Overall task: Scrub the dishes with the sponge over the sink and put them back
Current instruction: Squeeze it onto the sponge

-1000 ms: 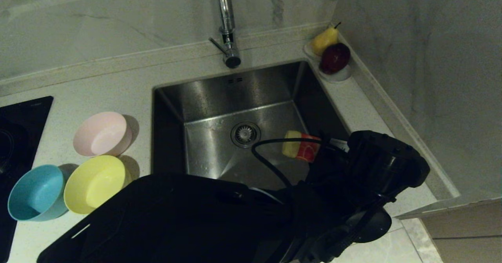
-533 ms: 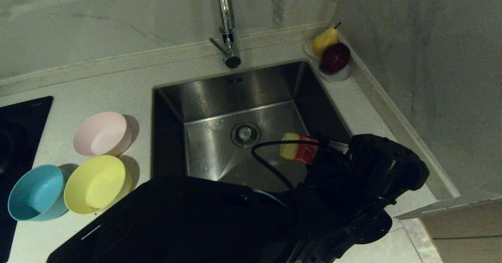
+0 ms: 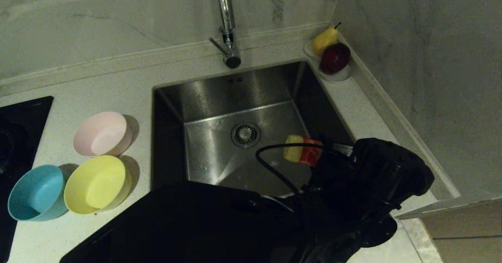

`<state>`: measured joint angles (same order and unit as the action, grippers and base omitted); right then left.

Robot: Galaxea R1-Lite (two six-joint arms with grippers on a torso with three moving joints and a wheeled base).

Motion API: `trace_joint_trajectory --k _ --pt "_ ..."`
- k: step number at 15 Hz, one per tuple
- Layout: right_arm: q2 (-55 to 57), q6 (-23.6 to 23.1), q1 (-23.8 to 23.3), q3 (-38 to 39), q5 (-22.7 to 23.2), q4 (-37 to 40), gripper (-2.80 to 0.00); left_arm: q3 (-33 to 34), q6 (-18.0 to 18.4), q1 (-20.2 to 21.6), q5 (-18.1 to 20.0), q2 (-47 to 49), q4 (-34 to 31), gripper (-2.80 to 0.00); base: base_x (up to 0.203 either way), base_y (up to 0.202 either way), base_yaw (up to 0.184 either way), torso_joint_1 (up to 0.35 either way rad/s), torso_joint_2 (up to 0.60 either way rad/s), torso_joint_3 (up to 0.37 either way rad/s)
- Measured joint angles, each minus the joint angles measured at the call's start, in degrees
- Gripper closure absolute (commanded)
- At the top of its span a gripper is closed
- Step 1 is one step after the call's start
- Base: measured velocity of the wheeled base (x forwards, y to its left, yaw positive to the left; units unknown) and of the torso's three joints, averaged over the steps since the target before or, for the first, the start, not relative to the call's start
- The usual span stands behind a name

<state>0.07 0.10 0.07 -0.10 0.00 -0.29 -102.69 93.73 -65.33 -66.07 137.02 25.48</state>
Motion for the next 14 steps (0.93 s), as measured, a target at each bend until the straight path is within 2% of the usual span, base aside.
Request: trace_joint_trajectory --k 4,11,14 --pt "0.0 0.0 0.0 0.0 0.0 0.0 0.0 1.2 -0.1 -0.3 0.1 0.2 2.3 0.0 0.0 0.0 0.0 0.0 0.0 0.0" --pt "0.0 0.0 0.0 0.0 0.0 0.0 0.0 8.1 -0.4 -0.4 0.0 -3.2 2.8 0.0 0.0 0.0 0.0 0.0 0.0 0.0" --pt "0.0 0.0 0.0 0.0 0.0 0.0 0.0 9.9 -0.5 -0.3 0.0 -4.1 5.2 0.0 0.0 0.0 0.0 0.0 0.0 0.0"
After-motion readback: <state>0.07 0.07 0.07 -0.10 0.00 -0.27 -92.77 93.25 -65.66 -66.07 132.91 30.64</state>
